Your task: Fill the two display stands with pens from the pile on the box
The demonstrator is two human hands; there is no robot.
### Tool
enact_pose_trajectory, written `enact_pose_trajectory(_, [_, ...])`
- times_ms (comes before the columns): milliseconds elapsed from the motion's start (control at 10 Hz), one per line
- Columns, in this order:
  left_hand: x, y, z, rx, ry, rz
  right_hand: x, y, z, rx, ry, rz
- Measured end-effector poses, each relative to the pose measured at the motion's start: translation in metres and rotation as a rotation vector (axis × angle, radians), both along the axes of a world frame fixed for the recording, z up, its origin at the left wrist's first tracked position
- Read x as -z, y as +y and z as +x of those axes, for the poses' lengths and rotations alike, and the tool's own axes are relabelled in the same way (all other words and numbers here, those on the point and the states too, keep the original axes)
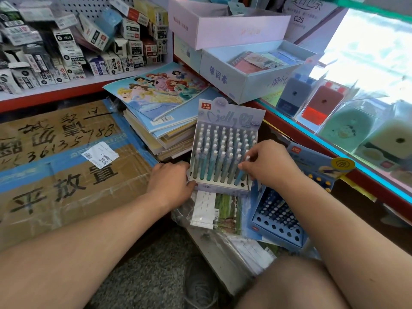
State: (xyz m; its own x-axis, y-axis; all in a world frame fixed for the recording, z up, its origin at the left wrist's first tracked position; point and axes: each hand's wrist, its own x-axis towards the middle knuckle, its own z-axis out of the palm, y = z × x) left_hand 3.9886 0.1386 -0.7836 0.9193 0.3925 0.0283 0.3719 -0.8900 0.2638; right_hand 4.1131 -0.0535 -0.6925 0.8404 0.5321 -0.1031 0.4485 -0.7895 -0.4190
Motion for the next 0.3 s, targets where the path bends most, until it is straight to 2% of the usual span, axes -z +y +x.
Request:
enact_pose_trajectory(200, [-0.015, -0.003, -0.006, 0.002, 0.044, -0.052, -0.002, 0.005, 0.000, 0.015, 0.018, -0.060])
enact_pose_trajectory(300, [-0.036, -0.004, -0.017, -0.013, -0.062, -0.149, -0.009, 0.000, -0.008, 0.043, 0.015, -0.044])
